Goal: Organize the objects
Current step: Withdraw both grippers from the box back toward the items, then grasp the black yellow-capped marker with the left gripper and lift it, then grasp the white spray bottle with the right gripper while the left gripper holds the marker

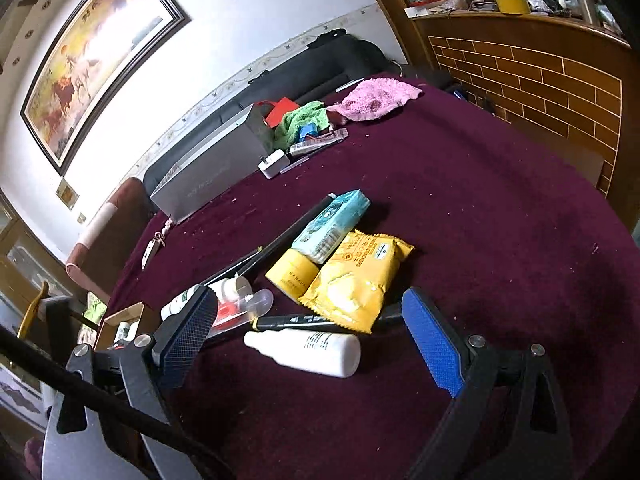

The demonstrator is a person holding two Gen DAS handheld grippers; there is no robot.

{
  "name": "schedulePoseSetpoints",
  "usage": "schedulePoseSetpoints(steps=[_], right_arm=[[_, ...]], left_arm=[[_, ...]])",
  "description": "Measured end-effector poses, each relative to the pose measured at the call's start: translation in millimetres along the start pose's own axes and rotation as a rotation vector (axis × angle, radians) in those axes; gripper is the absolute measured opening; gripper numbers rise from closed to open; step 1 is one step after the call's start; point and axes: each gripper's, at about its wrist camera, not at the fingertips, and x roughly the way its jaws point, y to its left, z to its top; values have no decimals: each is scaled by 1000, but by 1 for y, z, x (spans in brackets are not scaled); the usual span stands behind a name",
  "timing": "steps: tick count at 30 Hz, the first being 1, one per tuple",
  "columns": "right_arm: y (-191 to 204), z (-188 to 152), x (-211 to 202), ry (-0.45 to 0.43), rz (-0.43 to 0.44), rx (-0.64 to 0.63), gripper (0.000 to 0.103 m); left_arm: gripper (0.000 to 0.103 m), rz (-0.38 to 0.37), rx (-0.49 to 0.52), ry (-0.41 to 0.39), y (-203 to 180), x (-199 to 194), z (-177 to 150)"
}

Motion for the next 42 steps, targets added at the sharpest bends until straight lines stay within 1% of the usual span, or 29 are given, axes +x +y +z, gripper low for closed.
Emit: schedulePoseSetpoints(steps=[1, 2, 3, 4, 5, 6, 7, 8, 10, 13, 17, 18, 22, 23, 24, 25, 26, 27, 29, 31, 36, 39, 40, 42], right_arm=[[-1, 0, 0, -3, 1, -1, 95], [-5, 0, 2, -6, 2, 1, 95], [-7, 0, 3, -8, 3, 3, 95], [-8, -2, 4, -8, 3, 6, 95], [-11, -2, 5, -5, 5, 13, 95], [-14, -3, 6, 0, 9, 22, 95], [-17, -3, 7, 6, 14, 34, 95], [-21, -3, 9, 13, 19, 48, 95], [-25, -3, 10, 20, 31, 66, 95], [-27, -3, 11, 29, 40, 79, 95], [-29, -4, 11, 30, 33, 83, 95], [-29, -4, 10, 28, 30, 83, 95], [-26, -3, 11, 22, 13, 68, 95], [-26, -3, 12, 24, 9, 64, 95], [-26, -3, 12, 25, 7, 62, 95], [-26, -3, 12, 25, 5, 62, 95], [-27, -3, 12, 24, 3, 65, 95], [-28, -3, 12, 24, 4, 69, 95], [-30, -3, 13, 30, 8, 78, 95], [-31, -3, 16, 44, 20, 85, 95], [-35, -7, 28, 116, 62, 112, 94], [-41, -11, 37, 181, 112, 158, 95], [-40, -11, 35, 173, 111, 156, 95], [-36, -14, 36, 220, 170, 144, 94]], left_arm=[[50, -34, -8, 19, 0, 3, -1], [52, -85, -17, 37, -1, 3, -3], [52, -118, 0, 36, -6, 0, -5], [52, -191, 29, 60, -13, -3, -9], [52, -247, 67, 66, -21, -9, -14], [52, -293, 96, 85, -28, -12, -18], [52, -318, 131, 93, -36, -16, -24], [52, -305, 174, 88, -45, -22, -29], [52, -237, 233, 73, -57, -26, -32], [52, -157, 259, 38, -67, -22, -24], [52, -130, 245, 35, -74, -8, -12], [52, -124, 247, 24, -77, -5, -10], [51, -132, 248, 11, -90, 0, -3], [44, -140, 237, 11, -92, 0, -2], [29, -145, 231, 8, -94, -1, -3], [19, -149, 231, 7, -95, -3, -3], [11, -169, 222, 14, -93, -5, -4], [11, -194, 197, 28, -88, -8, -8], [11, -208, 174, 43, -76, -15, -17], [11, -215, 152, 56, -66, -24, -29], [11, -214, 106, 67, -36, -46, -65], [11, -236, 70, 62, -27, -52, -76], [11, -241, 62, 59, -27, -53, -77], [11, -244, 53, 52, -28, -53, -78]])
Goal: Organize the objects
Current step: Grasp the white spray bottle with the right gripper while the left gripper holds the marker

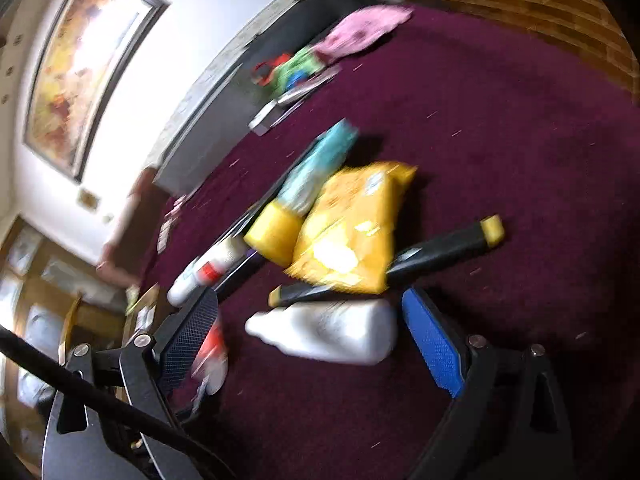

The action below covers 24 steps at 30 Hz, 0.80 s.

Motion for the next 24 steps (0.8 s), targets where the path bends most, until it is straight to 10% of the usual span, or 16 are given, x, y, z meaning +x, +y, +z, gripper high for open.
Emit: schedulePoseSetpoints(steps=[6, 14, 20, 23, 24], right_arm=[[28, -28, -1, 208, 96, -143, 94], [66, -25, -8, 78, -245, -337, 90], [82, -39, 21, 104, -400, -429, 67], [84, -44, 35, 123, -448, -448, 61], [85, -46, 38, 129, -459, -452, 59]], left_arm=[[11, -32, -39, -11, 9, 5, 4], [14, 60, -14, -34, -8, 20, 21], [41, 143, 85, -116, -37, 27, 10], [33, 114, 68, -99, -34, 23, 10], [11, 98, 54, -96, -30, 20, 9]])
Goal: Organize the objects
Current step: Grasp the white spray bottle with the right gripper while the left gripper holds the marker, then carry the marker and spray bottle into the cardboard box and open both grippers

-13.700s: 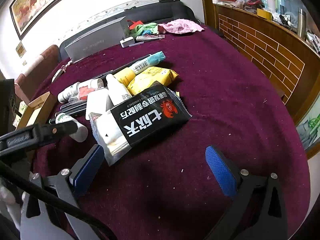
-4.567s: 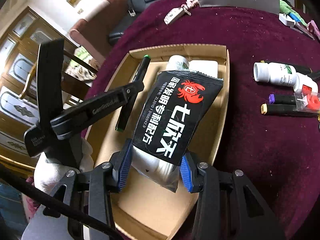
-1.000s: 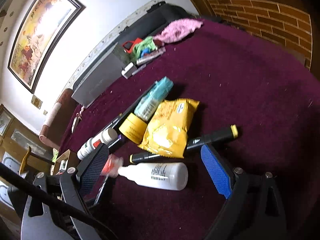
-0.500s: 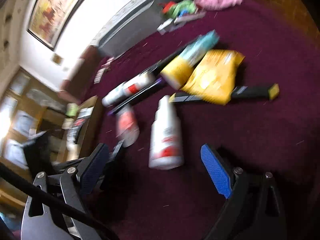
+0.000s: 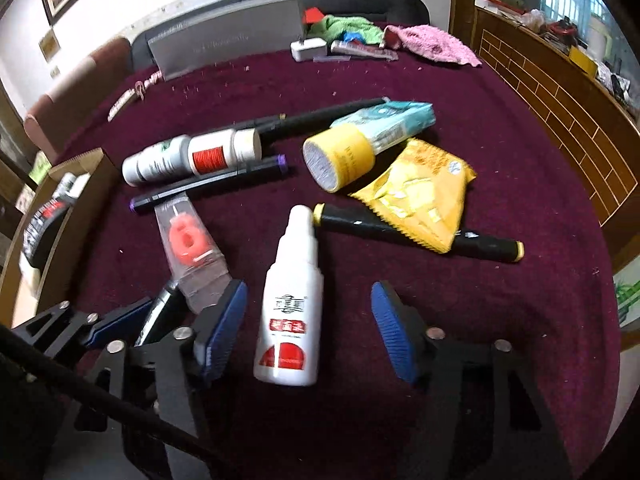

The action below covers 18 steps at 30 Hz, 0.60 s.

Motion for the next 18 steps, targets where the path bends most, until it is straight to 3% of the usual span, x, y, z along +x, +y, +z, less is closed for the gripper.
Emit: schedulePoseSetpoints(steps=[2, 3, 4, 11, 18], right_arm=[[3, -1, 5, 18, -15, -7, 43], [4, -3, 6, 20, -28, -14, 40], [5, -4, 5, 12, -46, -23, 28], [-16, -9, -9, 30, 48, 81, 27], [-21, -21, -50, -9, 163, 138, 27]], left_arm=[[11, -58, -45, 13, 12, -5, -4], [11, -71, -59, 13, 15, -8, -6], [11, -78, -64, 8, 17, -11, -9], [11, -154, -136, -27, 28, -39, -29], [11, -209, -191, -124, 41, -80, -38]])
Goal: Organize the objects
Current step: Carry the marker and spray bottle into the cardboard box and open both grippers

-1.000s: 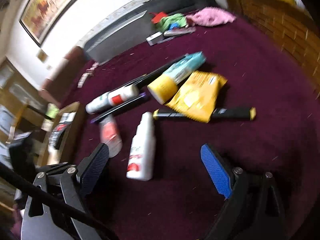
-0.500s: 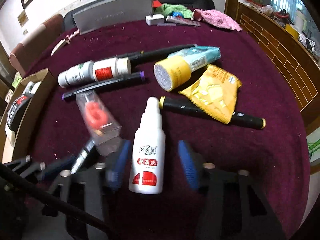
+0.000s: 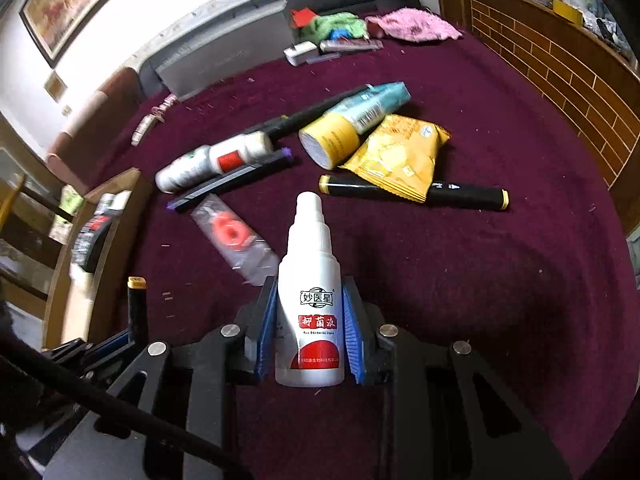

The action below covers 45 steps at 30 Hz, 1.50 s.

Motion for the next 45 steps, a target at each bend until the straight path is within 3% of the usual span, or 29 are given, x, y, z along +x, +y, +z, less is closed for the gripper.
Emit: schedulePoseSetpoints(steps=[9, 13, 18, 22, 28, 36, 45], right_arm=[[65, -1, -34, -72, 130, -110, 27], [102, -1, -38, -80, 179, -170, 28], [154, -1, -35, -58, 244, -252, 28], [194, -3, -19, -18, 288, -307, 28], [241, -10, 25, 89, 349, -326, 28], [278, -7, 82, 185, 356, -298, 28], [310, 18, 121, 195, 267, -306, 28]], left_arm=[[11, -51, -59, -254, 31, -80, -7], [12, -19, -85, -333, 52, -112, -6], [12, 80, -112, -386, 88, -150, -6], [12, 176, -133, -375, 124, -166, -6], [12, 286, -170, -296, 178, -156, 0], [12, 287, -226, -204, 231, -120, 29], [11, 316, -241, -121, 252, -77, 51]])
